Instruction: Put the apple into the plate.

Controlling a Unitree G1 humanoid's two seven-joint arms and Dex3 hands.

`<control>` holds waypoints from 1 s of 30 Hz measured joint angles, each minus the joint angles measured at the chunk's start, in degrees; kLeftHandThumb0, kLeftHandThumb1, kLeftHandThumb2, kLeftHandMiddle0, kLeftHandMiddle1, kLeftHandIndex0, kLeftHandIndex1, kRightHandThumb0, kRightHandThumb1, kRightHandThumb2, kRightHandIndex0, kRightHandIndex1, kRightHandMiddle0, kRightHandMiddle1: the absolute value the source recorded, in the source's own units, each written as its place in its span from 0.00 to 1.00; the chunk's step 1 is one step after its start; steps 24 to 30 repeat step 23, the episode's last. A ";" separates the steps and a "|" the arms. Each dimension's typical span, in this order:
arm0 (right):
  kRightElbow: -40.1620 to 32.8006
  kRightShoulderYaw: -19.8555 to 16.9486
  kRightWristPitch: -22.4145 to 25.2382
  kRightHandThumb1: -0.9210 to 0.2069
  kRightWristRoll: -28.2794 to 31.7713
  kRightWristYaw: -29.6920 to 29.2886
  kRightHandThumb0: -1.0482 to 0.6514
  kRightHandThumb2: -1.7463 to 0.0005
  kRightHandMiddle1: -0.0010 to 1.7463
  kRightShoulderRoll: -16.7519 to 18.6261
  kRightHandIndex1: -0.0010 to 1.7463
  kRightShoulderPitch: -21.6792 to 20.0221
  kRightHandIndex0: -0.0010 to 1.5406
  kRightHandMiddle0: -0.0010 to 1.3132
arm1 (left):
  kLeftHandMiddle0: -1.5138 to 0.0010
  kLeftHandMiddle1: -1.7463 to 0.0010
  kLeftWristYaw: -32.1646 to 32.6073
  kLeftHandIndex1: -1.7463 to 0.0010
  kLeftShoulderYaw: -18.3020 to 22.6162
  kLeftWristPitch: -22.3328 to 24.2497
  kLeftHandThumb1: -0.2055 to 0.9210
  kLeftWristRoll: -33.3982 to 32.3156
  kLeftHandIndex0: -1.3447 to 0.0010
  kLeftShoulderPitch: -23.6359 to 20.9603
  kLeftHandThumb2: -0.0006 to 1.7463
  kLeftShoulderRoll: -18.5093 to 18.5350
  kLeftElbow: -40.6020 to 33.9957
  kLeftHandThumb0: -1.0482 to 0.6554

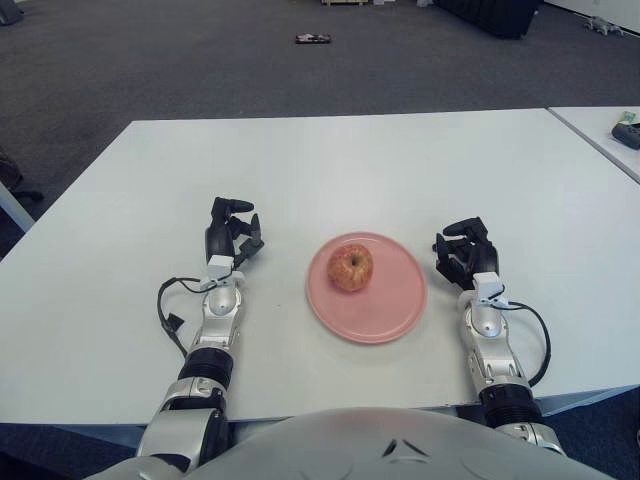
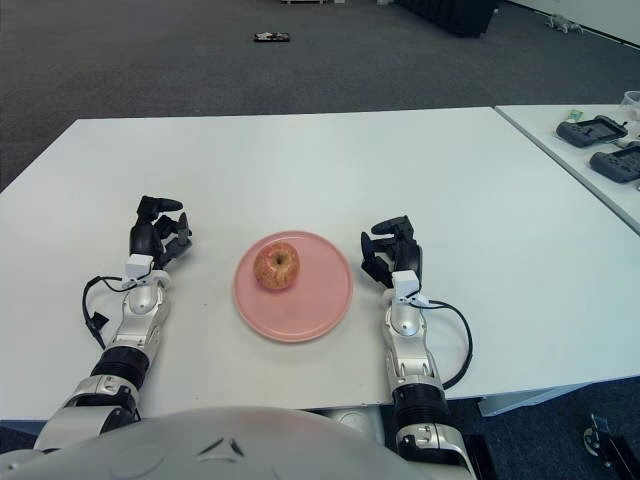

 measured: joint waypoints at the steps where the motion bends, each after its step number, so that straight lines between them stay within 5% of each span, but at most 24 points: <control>1: 0.00 -0.02 0.00 0.12 0.00 0.03 0.40 0.59 1.00 0.00 0.70 0.00 0.41 0.21 | 0.54 0.00 0.07 0.00 0.04 0.00 0.76 -0.02 0.73 0.00 0.52 -0.02 0.00 0.39; 30: 0.25 -0.20 -0.48 0.13 0.06 0.67 0.40 0.58 1.00 -0.01 0.71 0.05 0.42 0.21 | 0.53 0.00 1.09 0.00 0.13 -0.78 0.76 0.19 0.73 -0.01 0.52 -0.15 0.00 0.39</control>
